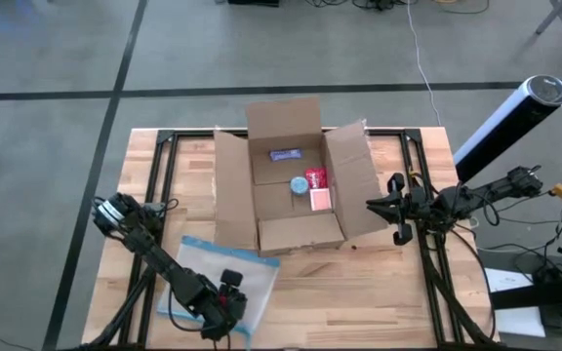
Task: Unpack boxes
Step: Open the transparent blue transparent zip bag
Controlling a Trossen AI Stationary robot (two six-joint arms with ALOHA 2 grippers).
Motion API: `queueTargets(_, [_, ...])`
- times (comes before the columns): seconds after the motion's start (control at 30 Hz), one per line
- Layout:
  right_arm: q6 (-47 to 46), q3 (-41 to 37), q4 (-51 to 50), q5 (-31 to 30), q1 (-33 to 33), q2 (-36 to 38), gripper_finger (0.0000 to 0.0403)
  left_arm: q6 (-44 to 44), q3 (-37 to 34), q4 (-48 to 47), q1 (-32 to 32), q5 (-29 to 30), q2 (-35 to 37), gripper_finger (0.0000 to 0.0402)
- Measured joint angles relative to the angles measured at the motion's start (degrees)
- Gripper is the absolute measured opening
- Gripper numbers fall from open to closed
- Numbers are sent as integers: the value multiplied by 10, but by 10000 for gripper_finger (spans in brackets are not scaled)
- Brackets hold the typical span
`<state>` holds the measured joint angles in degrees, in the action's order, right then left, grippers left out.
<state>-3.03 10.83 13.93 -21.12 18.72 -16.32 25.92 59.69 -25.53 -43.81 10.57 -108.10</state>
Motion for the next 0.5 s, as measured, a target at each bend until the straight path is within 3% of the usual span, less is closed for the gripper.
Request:
queueTargets(0.27, [0,0,0,0,0,0,24,-13,-5,-9,5,28,4,136])
queueTargets(0.5, [-26,0,1,0,0,0,24,-28,-11,-6,10,30,4,19])
